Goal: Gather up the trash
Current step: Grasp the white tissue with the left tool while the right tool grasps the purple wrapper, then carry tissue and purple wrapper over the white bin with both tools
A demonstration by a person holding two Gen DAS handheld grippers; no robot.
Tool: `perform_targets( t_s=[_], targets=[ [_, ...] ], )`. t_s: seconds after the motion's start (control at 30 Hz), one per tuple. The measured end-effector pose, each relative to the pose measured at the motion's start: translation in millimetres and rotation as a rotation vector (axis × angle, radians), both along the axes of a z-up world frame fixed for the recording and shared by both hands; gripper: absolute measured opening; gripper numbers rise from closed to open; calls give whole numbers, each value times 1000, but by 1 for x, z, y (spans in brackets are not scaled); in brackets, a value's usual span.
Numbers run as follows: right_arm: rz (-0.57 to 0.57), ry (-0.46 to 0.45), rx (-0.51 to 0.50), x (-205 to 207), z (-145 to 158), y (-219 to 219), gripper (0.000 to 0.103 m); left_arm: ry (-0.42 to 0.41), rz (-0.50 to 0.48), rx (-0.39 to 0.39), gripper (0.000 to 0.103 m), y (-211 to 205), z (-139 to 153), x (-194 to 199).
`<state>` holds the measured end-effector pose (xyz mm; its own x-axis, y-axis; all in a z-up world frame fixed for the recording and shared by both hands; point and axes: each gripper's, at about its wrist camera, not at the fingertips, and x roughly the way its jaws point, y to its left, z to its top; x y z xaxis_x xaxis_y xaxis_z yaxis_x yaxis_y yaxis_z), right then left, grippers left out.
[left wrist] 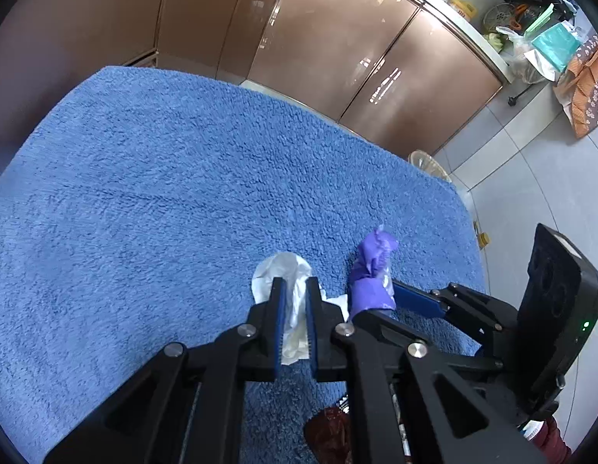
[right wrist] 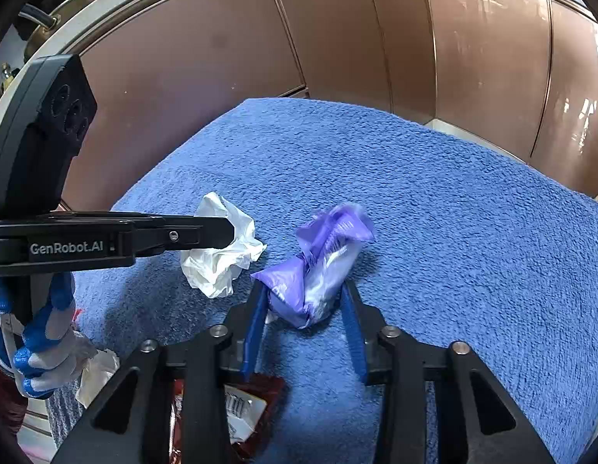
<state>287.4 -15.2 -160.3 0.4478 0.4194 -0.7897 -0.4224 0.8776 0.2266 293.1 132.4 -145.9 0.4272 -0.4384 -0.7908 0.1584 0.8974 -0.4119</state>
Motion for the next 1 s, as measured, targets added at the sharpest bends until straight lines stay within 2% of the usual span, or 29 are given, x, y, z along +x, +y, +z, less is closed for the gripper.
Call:
perform_targets(
  t_s=[0.23, 0.43, 0.53, 0.73, 1.0],
  targets=[
    [-7, -36, 4, -16, 18, -11, 34, -32, 31, 12, 9, 7, 19, -15],
    [-43, -97, 21, -40, 54, -34, 34, -70, 44, 24, 8, 2, 49, -35],
    [-74, -132, 25, -57, 73, -55, 34, -98, 24, 26, 8, -14, 69, -48],
    [-163, -176, 21, -87, 98, -113, 34, -149, -63, 29, 8, -70, 107, -68],
    [-361, -190, -12, -138, 104, -230, 34, -157, -247, 20, 8, -196, 128, -81]
  ],
)
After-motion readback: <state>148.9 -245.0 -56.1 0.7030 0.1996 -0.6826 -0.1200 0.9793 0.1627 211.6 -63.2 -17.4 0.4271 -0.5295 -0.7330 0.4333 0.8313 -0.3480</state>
